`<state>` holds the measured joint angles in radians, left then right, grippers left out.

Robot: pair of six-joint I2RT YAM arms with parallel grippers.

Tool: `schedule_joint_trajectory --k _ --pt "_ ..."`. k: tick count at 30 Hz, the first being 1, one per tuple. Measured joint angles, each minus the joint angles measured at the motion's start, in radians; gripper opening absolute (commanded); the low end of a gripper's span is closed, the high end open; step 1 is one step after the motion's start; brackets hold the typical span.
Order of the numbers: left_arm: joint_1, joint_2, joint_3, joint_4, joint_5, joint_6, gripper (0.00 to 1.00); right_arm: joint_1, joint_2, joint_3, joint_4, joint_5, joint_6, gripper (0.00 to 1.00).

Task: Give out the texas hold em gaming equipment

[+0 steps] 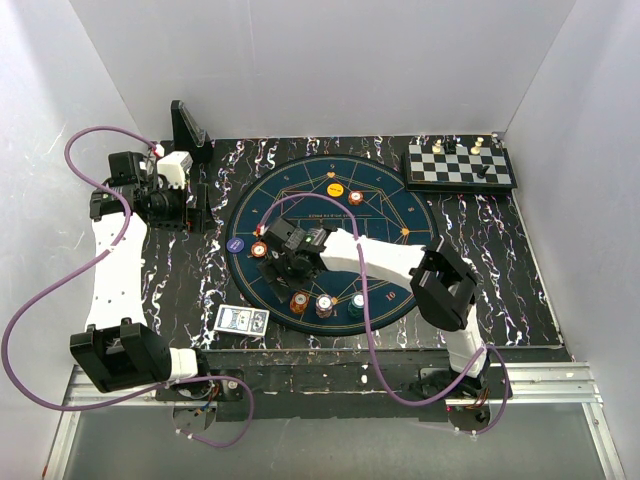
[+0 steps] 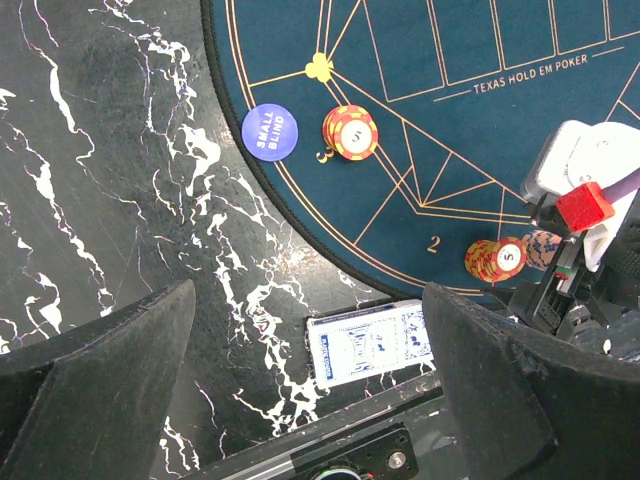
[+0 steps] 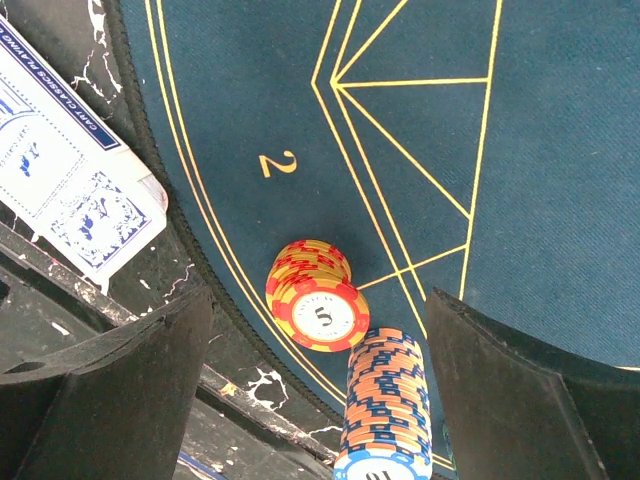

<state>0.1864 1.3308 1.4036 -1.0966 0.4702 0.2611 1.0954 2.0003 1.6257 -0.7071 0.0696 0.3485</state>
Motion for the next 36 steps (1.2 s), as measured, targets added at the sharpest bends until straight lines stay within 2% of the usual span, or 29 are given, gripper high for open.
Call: schedule_joint_trajectory --k 10,22,36 --pt "0.000 0.000 0.000 -0.002 -0.003 0.000 0.98 0.007 0.013 -0.043 0.030 -0.046 0.001 0.93" --pt "0.000 0.000 0.000 -0.002 -0.008 0.000 0.98 0.011 0.051 -0.070 0.037 -0.052 0.014 0.71" --pt "0.000 0.000 0.000 -0.001 -0.013 0.005 0.98 0.013 0.061 -0.070 0.037 -0.054 0.016 0.50"
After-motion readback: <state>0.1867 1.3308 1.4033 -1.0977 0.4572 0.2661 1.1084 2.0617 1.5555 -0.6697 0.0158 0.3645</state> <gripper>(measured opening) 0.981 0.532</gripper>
